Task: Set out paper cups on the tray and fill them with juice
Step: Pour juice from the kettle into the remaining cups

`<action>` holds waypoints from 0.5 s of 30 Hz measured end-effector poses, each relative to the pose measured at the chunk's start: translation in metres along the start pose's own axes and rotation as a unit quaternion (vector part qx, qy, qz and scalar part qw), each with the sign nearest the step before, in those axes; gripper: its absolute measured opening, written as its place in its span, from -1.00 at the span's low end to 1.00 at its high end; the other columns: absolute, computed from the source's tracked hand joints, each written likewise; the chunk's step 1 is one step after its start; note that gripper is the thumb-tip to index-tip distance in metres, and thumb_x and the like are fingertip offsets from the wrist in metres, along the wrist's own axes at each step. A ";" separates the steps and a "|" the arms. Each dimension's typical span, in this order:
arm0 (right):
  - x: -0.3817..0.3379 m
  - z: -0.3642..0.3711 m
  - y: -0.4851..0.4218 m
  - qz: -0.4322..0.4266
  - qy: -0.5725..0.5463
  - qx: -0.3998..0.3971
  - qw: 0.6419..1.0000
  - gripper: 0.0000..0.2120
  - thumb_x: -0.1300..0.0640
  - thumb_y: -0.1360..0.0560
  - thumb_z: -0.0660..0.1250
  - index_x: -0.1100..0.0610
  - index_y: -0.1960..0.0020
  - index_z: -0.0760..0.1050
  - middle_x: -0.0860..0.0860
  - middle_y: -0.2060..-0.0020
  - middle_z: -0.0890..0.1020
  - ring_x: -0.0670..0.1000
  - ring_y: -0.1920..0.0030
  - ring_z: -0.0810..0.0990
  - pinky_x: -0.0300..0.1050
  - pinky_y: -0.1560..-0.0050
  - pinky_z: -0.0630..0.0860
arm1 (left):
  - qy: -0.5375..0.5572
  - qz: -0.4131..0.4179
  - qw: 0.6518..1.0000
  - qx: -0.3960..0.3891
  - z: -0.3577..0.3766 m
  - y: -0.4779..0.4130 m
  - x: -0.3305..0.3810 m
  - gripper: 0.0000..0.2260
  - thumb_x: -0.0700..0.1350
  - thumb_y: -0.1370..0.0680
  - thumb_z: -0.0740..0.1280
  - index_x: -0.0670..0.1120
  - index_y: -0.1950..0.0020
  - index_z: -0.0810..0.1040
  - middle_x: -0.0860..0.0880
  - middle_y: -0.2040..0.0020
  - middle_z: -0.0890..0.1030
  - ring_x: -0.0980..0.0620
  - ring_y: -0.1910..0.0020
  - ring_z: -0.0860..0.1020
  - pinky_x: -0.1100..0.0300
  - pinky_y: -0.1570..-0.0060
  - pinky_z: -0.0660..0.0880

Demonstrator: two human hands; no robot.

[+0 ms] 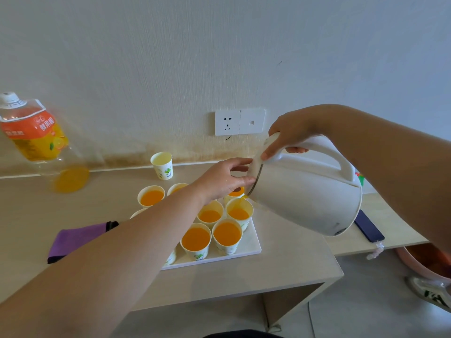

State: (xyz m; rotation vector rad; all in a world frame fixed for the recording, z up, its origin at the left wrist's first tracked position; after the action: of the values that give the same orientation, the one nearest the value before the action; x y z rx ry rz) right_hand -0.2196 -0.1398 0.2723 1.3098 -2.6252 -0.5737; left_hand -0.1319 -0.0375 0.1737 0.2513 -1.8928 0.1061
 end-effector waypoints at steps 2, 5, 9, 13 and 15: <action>0.000 0.000 0.000 0.000 0.003 0.000 1.000 -0.56 -0.26 -0.41 0.35 0.15 0.20 0.47 0.05 0.42 0.57 0.02 0.42 0.53 -0.13 0.18 0.48 | 0.001 0.002 1.000 -0.001 0.000 0.000 0.001 -0.57 -0.08 -0.50 0.42 0.08 -0.36 0.45 0.12 -0.17 0.54 0.03 -0.18 0.55 0.10 -0.16 0.54; 0.000 -0.001 0.000 0.002 0.002 -0.002 1.000 -0.55 -0.26 -0.40 0.35 0.15 0.19 0.48 0.06 0.41 0.59 0.03 0.41 0.53 -0.14 0.18 0.48 | -0.003 0.004 1.000 -0.002 0.000 0.000 0.001 -0.56 -0.08 -0.50 0.42 0.07 -0.37 0.44 0.13 -0.16 0.54 0.04 -0.17 0.55 0.15 -0.12 0.55; 0.001 0.000 0.000 0.006 0.003 -0.003 1.000 -0.55 -0.26 -0.40 0.35 0.16 0.17 0.49 0.07 0.38 0.60 0.03 0.40 0.54 -0.15 0.20 0.47 | 0.000 0.003 1.000 -0.005 0.000 0.001 0.002 -0.56 -0.09 -0.50 0.42 0.06 -0.36 0.44 0.12 -0.16 0.54 0.03 -0.17 0.55 0.13 -0.14 0.54; 0.000 0.000 0.000 0.006 -0.001 -0.004 1.000 -0.56 -0.26 -0.40 0.35 0.16 0.19 0.48 0.06 0.40 0.59 0.02 0.41 0.53 -0.13 0.18 0.50 | -0.008 0.006 1.000 -0.006 0.000 0.002 0.004 -0.56 -0.08 -0.50 0.41 0.06 -0.37 0.43 0.14 -0.15 0.53 0.04 -0.17 0.54 0.15 -0.13 0.54; 0.000 0.000 0.001 0.007 -0.006 -0.004 1.000 -0.57 -0.25 -0.40 0.36 0.15 0.21 0.47 0.04 0.44 0.57 0.01 0.43 0.52 -0.10 0.16 0.50 | -0.008 0.006 1.000 -0.009 0.000 0.002 0.004 -0.56 -0.08 -0.51 0.41 0.07 -0.37 0.43 0.15 -0.15 0.53 0.06 -0.16 0.54 0.18 -0.11 0.54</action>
State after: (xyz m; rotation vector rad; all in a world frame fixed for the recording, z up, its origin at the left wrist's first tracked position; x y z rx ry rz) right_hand -0.2203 -0.1393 0.2729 1.2894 -2.6377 -0.5905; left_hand -0.1337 -0.0358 0.1776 0.2296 -1.9107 0.0966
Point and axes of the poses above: each hand's wrist, its own y-axis away from the middle knuckle, its own z-axis out of the palm, x = y × z, the point moved 7 cm from there along -y, towards the middle knuckle
